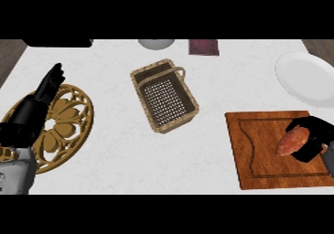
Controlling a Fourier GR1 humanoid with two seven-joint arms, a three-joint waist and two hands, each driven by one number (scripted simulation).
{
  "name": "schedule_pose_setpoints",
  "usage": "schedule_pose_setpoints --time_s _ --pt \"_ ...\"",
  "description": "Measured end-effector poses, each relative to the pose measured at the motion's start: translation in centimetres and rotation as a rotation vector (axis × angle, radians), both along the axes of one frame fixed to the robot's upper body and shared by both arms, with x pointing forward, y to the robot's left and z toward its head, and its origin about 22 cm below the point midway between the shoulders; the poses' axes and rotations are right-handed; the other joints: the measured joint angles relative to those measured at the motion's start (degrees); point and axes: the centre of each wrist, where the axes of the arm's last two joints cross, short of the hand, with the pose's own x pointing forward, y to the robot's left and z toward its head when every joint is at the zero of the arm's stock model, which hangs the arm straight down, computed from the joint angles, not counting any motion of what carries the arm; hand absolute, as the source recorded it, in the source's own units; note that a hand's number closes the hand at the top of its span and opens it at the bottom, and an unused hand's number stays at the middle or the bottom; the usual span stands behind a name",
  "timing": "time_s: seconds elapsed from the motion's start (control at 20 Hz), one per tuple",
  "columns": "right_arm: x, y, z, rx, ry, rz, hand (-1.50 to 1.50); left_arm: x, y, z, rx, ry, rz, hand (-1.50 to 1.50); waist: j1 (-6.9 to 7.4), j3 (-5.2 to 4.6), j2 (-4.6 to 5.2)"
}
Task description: Pick the sweet potato from the cutting board and place it in the basket
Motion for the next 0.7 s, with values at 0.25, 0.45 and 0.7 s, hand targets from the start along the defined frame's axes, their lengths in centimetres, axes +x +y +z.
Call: schedule_pose_setpoints --time_s 0.25,0.45,0.7 --pt "-1.2 3.3 -0.8 -0.077 -0.062 -0.109 1.50 -0.4 0.1 -0.2 0.004 0.006 0.026 0.00 -1.41 -0.11 -0.72" --pt "-2.8 6.4 -1.7 -0.167 -0.106 -0.267 1.50 -0.9 1.3 -0.6 0.018 0.026 0.071 0.00 -3.96 -0.23 -1.68" --pt "-4.7 11.4 -0.6 -0.287 -0.200 -0.387 1.50 -1.3 1.9 -0.6 0.017 0.033 0.087 0.00 -4.90 -0.01 -1.87"
